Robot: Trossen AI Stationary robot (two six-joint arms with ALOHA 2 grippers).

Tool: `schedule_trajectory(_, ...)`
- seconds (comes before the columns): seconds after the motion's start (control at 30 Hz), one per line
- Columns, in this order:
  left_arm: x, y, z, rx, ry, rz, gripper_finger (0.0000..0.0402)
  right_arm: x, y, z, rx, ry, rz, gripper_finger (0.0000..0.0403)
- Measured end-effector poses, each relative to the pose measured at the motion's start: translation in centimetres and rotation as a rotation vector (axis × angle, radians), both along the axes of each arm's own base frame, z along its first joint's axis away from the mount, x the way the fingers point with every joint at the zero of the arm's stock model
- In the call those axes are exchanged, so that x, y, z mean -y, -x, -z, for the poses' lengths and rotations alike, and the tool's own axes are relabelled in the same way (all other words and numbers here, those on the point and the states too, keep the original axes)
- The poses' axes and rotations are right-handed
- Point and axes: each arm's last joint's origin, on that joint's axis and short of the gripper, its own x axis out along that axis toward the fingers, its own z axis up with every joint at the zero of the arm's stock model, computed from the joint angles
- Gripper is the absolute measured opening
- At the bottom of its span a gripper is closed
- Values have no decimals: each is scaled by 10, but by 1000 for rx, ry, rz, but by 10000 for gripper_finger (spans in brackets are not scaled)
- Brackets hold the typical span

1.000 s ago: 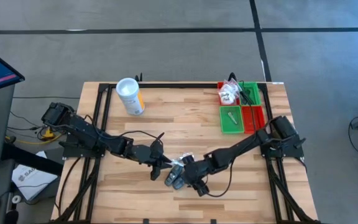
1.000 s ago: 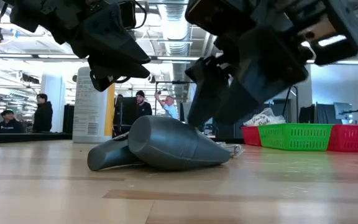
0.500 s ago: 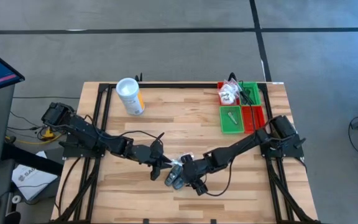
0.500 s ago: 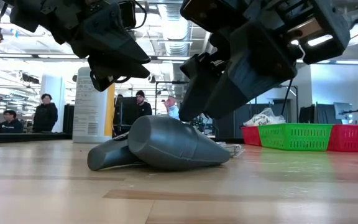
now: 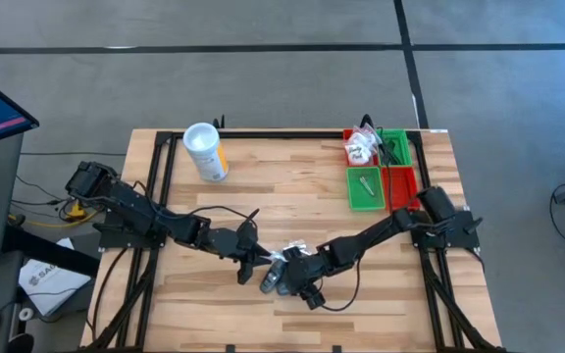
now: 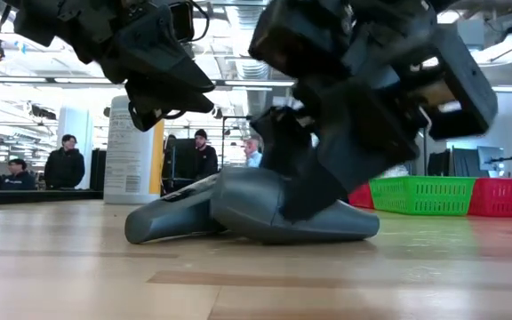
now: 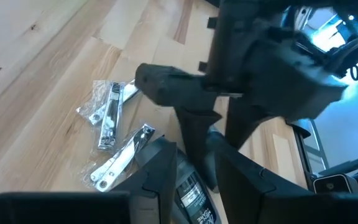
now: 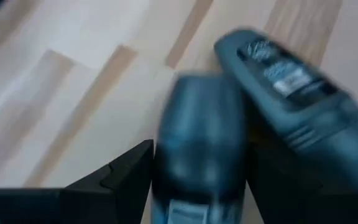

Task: Pick & Place Travel size toiletries
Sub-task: Put the right gray deodorant into the bottom red bin

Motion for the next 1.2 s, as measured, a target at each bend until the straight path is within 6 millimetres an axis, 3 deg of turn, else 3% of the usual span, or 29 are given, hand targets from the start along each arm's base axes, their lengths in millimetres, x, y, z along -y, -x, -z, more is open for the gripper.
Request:
schedule_trajectory(0.87, 0, 0, 0, -1, -5, 7, 102, 3, 1, 2, 2, 16, 75, 218)
schedule_trajectory(1.2, 0, 0, 0, -1, -5, 7, 102, 4, 2, 2, -17, -1, 108, 188)
